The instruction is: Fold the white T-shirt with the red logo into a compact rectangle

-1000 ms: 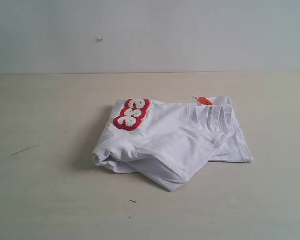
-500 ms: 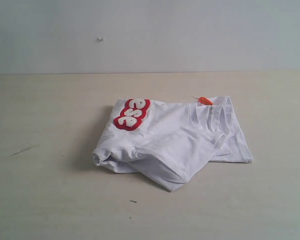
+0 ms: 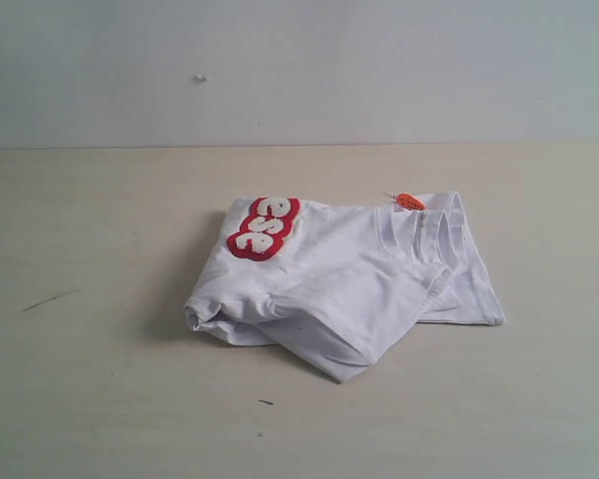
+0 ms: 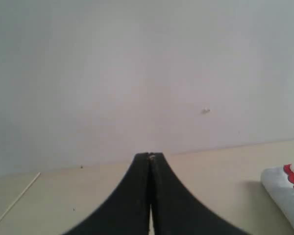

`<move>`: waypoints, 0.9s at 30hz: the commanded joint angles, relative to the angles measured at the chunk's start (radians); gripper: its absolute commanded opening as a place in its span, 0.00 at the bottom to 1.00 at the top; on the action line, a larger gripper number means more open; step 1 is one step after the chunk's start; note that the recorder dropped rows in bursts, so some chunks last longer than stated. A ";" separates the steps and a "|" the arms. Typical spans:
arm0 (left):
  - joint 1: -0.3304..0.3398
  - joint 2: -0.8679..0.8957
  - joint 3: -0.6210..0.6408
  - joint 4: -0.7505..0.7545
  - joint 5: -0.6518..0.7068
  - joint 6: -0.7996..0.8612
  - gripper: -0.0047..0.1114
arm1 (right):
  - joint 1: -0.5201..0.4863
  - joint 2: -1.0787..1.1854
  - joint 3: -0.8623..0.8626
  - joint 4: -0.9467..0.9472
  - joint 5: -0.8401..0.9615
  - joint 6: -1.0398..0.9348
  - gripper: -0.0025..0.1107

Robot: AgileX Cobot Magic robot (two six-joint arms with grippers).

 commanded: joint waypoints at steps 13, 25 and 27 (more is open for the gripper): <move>0.029 -0.005 0.007 -0.066 0.356 0.030 0.04 | -0.003 -0.002 0.007 0.011 0.001 -0.001 0.02; 0.029 -0.005 0.007 -0.066 0.360 0.030 0.04 | -0.003 -0.002 0.007 0.011 0.001 -0.001 0.02; 0.029 -0.005 0.007 -0.066 0.360 0.030 0.04 | -0.003 -0.002 0.007 0.011 0.001 -0.001 0.02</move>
